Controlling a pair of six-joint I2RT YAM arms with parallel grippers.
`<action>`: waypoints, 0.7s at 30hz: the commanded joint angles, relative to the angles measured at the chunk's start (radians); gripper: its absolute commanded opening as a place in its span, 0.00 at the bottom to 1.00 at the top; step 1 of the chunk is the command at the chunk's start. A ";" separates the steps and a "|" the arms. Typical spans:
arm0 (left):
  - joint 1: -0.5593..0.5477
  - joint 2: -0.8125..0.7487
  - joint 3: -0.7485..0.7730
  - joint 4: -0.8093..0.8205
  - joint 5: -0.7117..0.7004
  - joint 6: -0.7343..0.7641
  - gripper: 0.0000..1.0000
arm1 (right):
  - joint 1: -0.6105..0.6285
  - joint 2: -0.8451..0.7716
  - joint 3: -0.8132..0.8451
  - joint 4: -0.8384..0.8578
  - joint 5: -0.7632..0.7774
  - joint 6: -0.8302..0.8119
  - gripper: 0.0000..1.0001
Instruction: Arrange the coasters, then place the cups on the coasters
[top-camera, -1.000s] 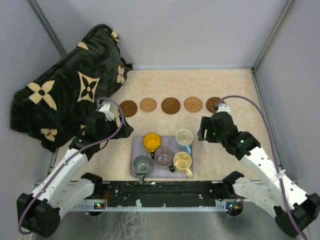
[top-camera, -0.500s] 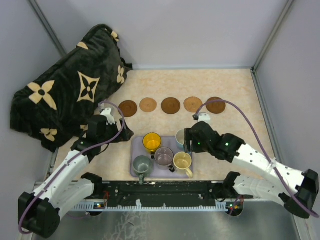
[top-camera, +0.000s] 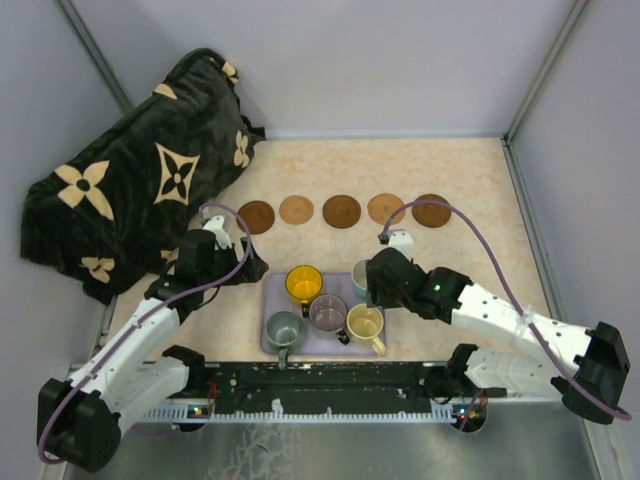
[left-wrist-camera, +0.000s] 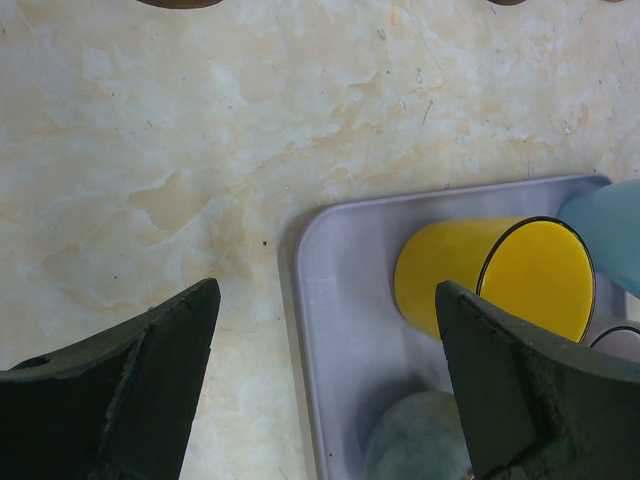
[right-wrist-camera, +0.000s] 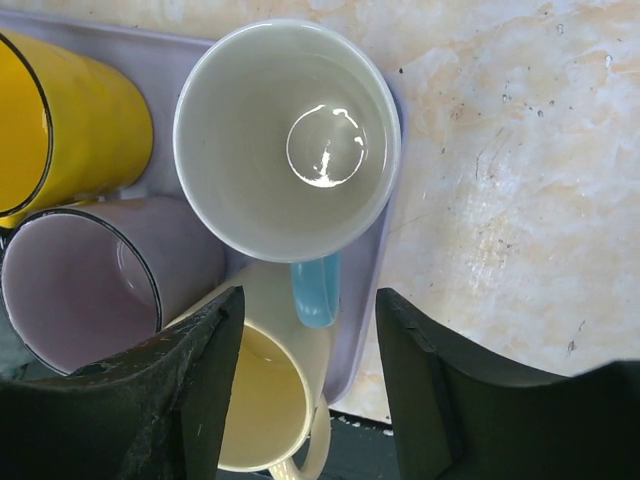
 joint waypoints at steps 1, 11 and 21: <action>-0.005 0.010 -0.006 0.037 0.011 -0.002 0.95 | 0.004 0.024 0.002 0.047 0.053 0.019 0.55; -0.006 0.022 -0.003 0.040 0.008 0.004 0.95 | 0.004 0.110 0.016 0.058 0.063 0.011 0.53; -0.006 0.023 -0.013 0.050 0.007 0.001 0.95 | 0.004 0.151 0.011 0.076 0.083 0.011 0.45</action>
